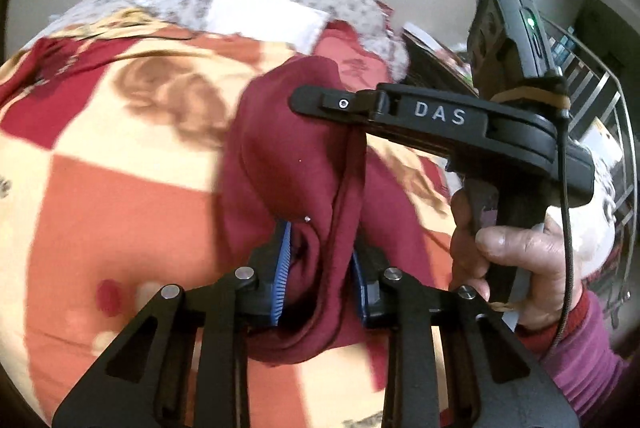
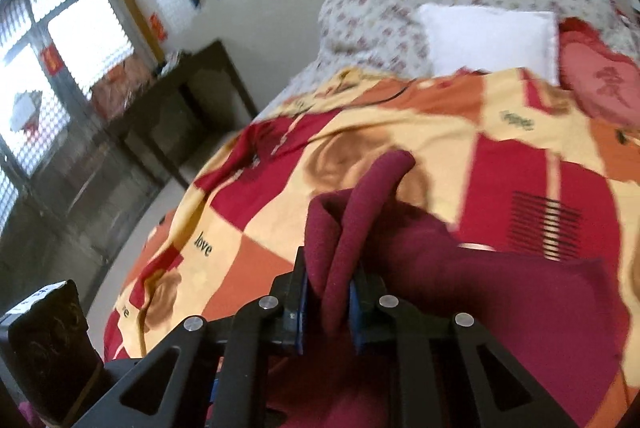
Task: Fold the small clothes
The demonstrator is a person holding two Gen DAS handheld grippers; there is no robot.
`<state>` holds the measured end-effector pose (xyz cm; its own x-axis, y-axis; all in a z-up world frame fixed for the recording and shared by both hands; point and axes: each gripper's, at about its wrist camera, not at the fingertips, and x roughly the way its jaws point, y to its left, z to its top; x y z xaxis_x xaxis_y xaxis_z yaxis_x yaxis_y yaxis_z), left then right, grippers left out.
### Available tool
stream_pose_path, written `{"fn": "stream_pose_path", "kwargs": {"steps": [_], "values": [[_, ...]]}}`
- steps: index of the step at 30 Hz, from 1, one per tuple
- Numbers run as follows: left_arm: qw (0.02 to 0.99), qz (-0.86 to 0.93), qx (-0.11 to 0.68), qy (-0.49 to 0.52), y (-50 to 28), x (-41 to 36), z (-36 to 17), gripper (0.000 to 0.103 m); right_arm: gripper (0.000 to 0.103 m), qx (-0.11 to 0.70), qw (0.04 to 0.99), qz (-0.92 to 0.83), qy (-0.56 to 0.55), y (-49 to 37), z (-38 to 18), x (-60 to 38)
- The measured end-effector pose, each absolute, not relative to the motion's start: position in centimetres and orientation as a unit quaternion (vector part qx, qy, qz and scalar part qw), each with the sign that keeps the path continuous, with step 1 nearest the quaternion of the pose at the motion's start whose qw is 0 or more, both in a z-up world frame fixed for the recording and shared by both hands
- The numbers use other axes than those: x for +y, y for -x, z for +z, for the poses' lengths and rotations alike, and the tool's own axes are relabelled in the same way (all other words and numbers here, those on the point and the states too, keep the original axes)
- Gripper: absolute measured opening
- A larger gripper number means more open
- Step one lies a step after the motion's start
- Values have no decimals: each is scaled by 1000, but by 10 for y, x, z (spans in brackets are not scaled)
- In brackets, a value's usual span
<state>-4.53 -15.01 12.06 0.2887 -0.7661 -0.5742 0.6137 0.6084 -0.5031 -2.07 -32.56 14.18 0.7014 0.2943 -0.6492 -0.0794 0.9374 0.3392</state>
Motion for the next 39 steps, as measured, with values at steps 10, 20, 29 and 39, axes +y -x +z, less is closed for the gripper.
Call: {"fn": "stream_pose_path", "kwargs": {"steps": [10, 20, 29, 39], "values": [[766, -489, 417, 11, 103, -270, 123, 25, 14, 351, 911, 19, -217, 109, 124, -458], [754, -476, 452, -30, 120, -320, 91, 34, 15, 390, 882, -40, -262, 107, 57, -511], [769, -477, 413, -105, 142, -251, 123, 53, 41, 346, 899, -10, -269, 159, 101, -501], [792, -402, 447, -109, 104, -235, 70, 53, 40, 416, 897, 0, -148, 184, 72, -419]]}}
